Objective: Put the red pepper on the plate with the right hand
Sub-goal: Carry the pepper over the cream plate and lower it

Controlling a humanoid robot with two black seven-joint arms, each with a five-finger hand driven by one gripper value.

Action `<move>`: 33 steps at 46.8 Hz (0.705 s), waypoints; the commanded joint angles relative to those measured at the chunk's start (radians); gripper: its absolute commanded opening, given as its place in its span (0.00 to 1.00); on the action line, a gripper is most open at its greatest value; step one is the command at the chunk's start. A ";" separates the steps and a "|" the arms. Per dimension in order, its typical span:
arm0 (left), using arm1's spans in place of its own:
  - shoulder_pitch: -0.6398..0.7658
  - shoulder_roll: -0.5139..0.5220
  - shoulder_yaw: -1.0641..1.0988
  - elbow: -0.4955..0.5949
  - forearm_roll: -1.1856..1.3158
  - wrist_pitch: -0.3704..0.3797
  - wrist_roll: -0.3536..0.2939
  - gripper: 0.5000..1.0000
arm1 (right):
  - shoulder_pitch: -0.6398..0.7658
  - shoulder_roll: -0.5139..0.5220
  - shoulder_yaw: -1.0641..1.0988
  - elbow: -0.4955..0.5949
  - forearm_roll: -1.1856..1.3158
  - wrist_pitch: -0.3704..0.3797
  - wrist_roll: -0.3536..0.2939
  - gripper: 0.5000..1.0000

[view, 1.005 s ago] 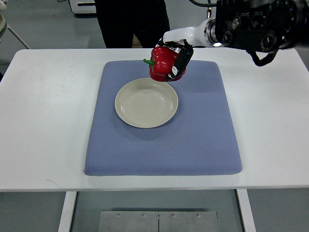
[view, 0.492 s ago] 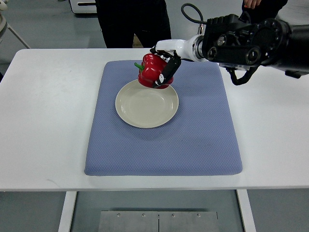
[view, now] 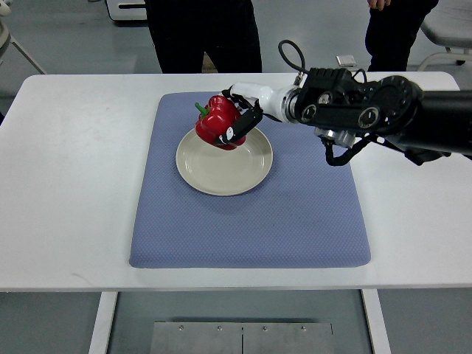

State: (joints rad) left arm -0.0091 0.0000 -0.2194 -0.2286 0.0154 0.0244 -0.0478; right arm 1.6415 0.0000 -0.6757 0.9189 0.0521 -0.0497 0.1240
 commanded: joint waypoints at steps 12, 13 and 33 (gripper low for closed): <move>0.000 0.000 0.000 0.000 0.000 0.000 0.000 1.00 | -0.106 0.000 0.143 -0.003 0.000 -0.070 0.002 0.00; 0.000 0.000 0.000 0.000 0.000 0.000 0.000 1.00 | -0.109 0.000 0.154 -0.003 0.000 -0.074 0.002 0.00; 0.000 0.000 0.000 0.000 0.000 0.000 0.000 1.00 | -0.196 0.000 0.239 -0.003 0.002 -0.131 0.005 0.95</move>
State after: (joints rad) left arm -0.0096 0.0000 -0.2194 -0.2286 0.0154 0.0245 -0.0475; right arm 1.4571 0.0000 -0.4367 0.9158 0.0537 -0.1739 0.1264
